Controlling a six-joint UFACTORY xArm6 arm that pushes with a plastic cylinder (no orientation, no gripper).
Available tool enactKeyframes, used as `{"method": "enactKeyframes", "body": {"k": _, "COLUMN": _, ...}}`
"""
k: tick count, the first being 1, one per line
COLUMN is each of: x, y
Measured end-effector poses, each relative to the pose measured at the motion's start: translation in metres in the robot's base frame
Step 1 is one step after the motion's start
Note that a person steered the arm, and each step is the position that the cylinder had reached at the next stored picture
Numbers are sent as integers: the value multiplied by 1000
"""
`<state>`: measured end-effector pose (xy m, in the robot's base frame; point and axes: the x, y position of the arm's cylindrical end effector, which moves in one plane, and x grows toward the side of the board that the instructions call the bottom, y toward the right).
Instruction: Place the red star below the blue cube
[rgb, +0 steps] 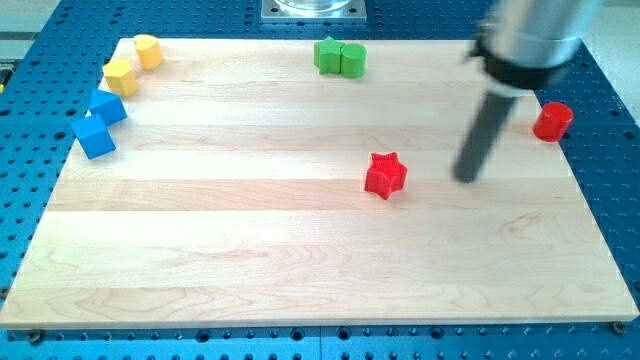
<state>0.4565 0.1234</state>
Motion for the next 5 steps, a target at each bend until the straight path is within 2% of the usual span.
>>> {"method": "enactKeyframes", "body": {"k": 1, "x": 0, "y": -159}}
{"method": "enactKeyframes", "body": {"k": 2, "x": 0, "y": -239}}
{"method": "enactKeyframes", "body": {"k": 3, "x": 17, "y": -139}}
{"method": "enactKeyframes", "body": {"k": 4, "x": 56, "y": -184}}
{"method": "enactKeyframes", "body": {"k": 5, "x": 48, "y": -237}}
